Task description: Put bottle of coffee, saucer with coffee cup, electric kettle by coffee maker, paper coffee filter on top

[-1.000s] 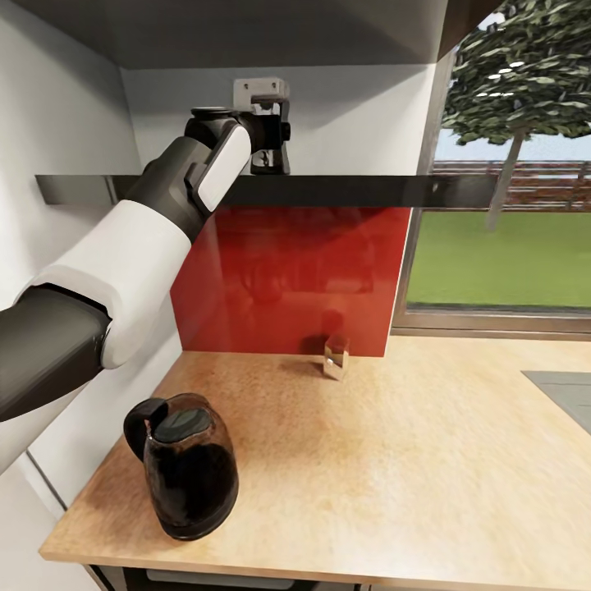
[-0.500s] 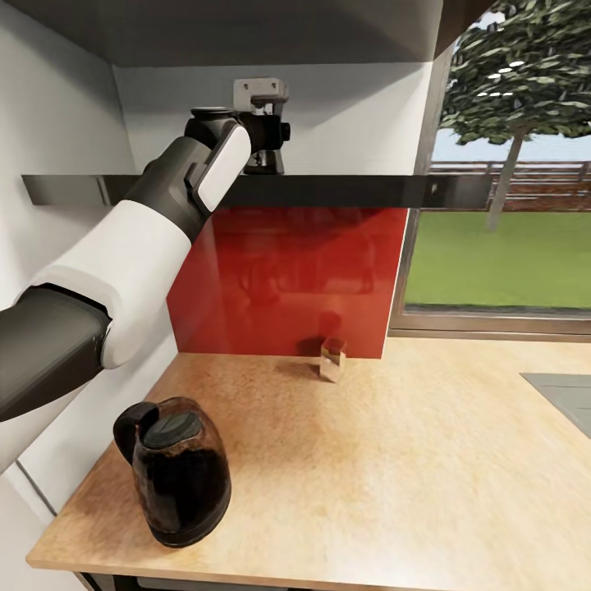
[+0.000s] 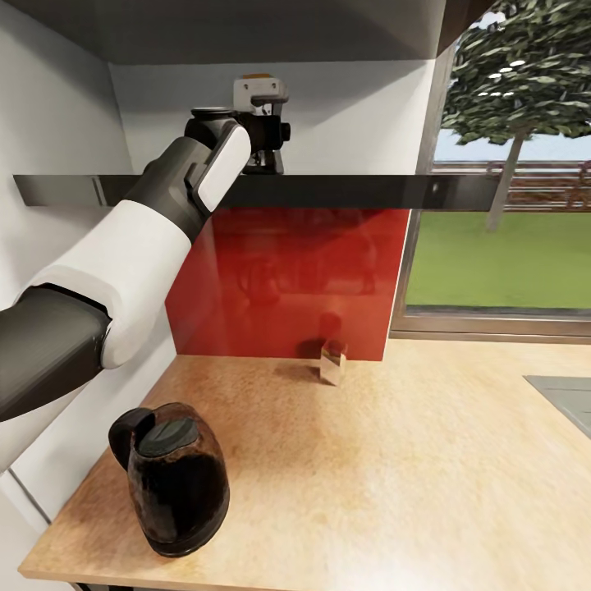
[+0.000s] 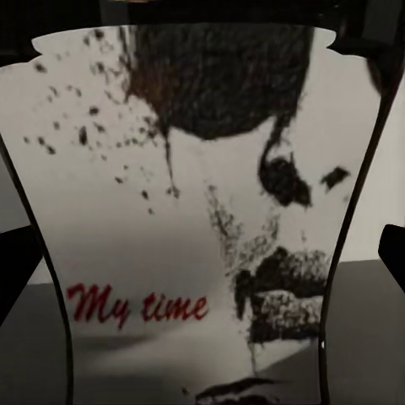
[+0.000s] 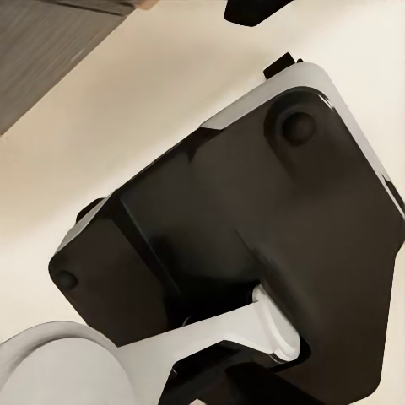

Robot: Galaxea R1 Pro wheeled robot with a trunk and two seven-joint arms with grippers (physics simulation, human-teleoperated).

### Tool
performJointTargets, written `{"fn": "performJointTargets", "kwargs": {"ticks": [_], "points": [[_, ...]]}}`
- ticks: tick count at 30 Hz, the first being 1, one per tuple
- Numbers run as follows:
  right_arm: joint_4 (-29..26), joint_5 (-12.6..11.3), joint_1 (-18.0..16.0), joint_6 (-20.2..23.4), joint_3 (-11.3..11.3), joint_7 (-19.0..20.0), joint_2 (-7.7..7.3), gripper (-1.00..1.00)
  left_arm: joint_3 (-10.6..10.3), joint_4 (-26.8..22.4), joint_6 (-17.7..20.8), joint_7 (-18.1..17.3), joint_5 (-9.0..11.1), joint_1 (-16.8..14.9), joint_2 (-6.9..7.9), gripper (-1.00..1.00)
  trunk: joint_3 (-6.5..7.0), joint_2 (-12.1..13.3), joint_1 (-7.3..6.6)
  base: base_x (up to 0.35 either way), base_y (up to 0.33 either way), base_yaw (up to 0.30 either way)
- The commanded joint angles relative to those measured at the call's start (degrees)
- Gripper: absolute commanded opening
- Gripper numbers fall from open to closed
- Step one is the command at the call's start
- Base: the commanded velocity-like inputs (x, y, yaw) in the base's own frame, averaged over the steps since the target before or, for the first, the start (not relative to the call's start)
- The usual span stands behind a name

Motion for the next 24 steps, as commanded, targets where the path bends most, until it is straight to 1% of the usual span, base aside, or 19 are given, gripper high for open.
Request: {"fn": "performJointTargets", "kwargs": {"ticks": [1,6,7,24], "points": [[-0.03,-0.31,-0.05,-0.23,0.32,-0.06,-0.07,1.00,-0.16,-0.05,0.12,0.48,0.60,-0.06,0.00,1.00,-0.08,-0.07,0.01,0.006,0.000,0.000],[-0.03,-0.31,-0.05,-0.23,0.32,0.01,-0.07,1.00,-0.15,-0.09,0.82,0.45,0.60,-0.06,0.00,1.00,-0.08,-0.07,0.01,0.001,0.000,0.000],[-0.03,-0.31,-0.05,-0.23,0.28,0.03,-0.07,1.00,-0.20,-0.16,1.04,0.44,0.60,-0.06,0.00,-1.00,-0.08,-0.07,0.01,0.000,0.000,0.000],[-0.03,-0.32,-0.05,-0.23,0.24,0.03,-0.07,1.00,-0.24,-0.27,1.09,0.44,0.60,-0.06,0.00,-1.00,-0.08,-0.07,0.01,0.000,0.000,0.000]]}}
